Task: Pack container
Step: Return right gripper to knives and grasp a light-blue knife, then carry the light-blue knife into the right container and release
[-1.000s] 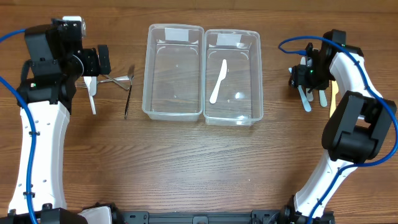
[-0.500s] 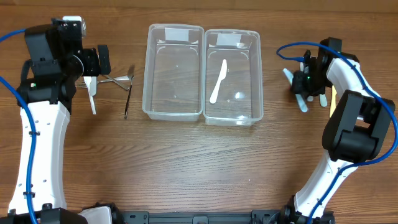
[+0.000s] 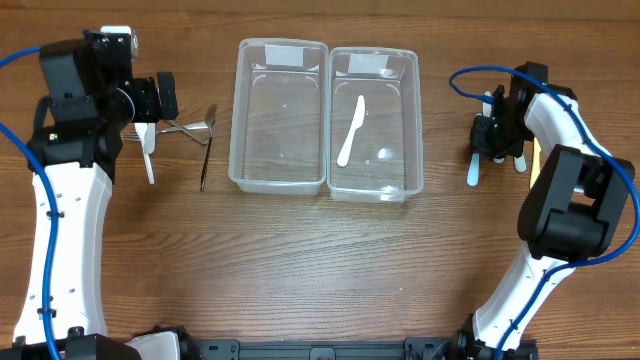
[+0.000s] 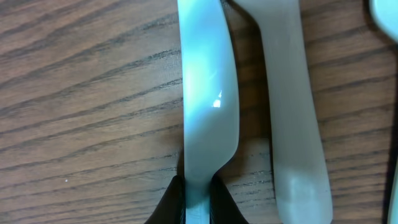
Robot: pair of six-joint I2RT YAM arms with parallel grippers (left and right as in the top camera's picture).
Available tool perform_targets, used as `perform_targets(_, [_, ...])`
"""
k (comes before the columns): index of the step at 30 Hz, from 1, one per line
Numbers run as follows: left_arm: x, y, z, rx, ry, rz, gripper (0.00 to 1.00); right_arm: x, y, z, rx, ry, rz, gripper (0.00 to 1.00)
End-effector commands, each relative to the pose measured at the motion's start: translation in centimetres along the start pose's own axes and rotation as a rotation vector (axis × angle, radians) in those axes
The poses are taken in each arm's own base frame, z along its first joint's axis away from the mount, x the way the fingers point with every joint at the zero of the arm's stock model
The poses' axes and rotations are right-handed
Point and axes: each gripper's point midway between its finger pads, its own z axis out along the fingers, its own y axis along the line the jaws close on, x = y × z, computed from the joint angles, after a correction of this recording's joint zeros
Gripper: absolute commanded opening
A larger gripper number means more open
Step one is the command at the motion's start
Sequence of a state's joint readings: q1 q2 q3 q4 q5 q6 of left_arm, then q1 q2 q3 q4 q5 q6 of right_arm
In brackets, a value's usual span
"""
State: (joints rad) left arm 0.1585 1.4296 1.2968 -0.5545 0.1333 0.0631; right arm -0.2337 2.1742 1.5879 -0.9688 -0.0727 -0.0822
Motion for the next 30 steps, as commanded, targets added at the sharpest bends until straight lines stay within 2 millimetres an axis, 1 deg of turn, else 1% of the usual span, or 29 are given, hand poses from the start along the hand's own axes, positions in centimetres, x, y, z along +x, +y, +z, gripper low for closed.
perform_targets(1, [-1.2, 0.3, -0.4, -0.009, -0.027, 0.024, 1.0, 0.6, -0.4, 0.1, 0.03, 0.036, 0.033, 0.04])
perform_targets(3, [-1.2, 0.3, -0.4, -0.009, -0.027, 0.024, 1.0, -0.2, -0.2, -1.1, 0.03, 0.02, 0.04, 0.04])
perform_targets(6, [-1.2, 0.3, -0.4, -0.009, -0.027, 0.024, 1.0, -1.6, 0.8, -3.6, 0.025, -0.021, 0.031, 0.04])
perform_targets(9, [-1.2, 0.3, -0.4, -0.009, -0.027, 0.024, 1.0, -2.9, 3.1, -7.1, 0.018, -0.073, -0.016, 0.04])
perform_targets(10, [-1.2, 0.3, -0.4, -0.009, -0.027, 0.024, 1.0, -3.3, 4.0, -8.3, 0.013, -0.094, -0.032, 0.04])
perform_targets(12, [-1.2, 0.3, -0.4, -0.009, -0.027, 0.024, 1.0, -3.9, 6.7, -10.9, -0.018, -0.143, -0.082, 0.04])
perform_targets(14, [-1.2, 0.3, -0.4, -0.009, -0.027, 0.024, 1.0, -4.0, 9.5, -13.2, -0.05, -0.189, -0.135, 0.04])
perform_targets(16, [-1.2, 0.3, -0.4, -0.009, -0.027, 0.024, 1.0, -3.7, 12.8, -15.1, -0.079, -0.23, -0.194, 0.04])
perform_targets(18, [-1.2, 0.3, -0.4, -0.009, -0.027, 0.024, 1.0, -2.8, 15.6, -16.0, -0.096, -0.247, -0.242, 0.04])
perform_targets(21, [-1.2, 0.3, -0.4, -0.009, -0.027, 0.024, 1.0, -1.4, 19.3, -16.0, -0.117, -0.243, -0.3, 0.04])
perform_targets(23, [-1.2, 0.3, -0.4, -0.009, -0.027, 0.024, 1.0, -0.7, 21.4, -15.3, -0.128, -0.24, -0.339, 0.04])
perform_targets(24, [-1.2, 0.3, -0.4, -0.009, -0.027, 0.024, 1.0, -0.4, 22.3, -14.5, -0.129, -0.241, -0.352, 0.04])
perform_targets(26, [-1.2, 0.3, -0.4, -0.009, -0.027, 0.024, 1.0, 0.1, 23.3, -13.0, -0.129, -0.238, -0.348, 0.04])
perform_targets(27, [-1.2, 0.3, -0.4, -0.009, -0.027, 0.024, 1.0, 0.5, 23.7, -11.6, -0.133, -0.231, -0.34, 0.04])
perform_targets(28, [-1.2, 0.3, -0.4, -0.009, -0.027, 0.024, 1.0, 1.0, 23.9, -10.2, -0.135, -0.219, -0.32, 0.04])
perform_targets(30, [-1.2, 0.3, -0.4, -0.009, -0.027, 0.024, 1.0, 1.8, 23.7, -8.2, -0.133, -0.196, -0.3, 0.04])
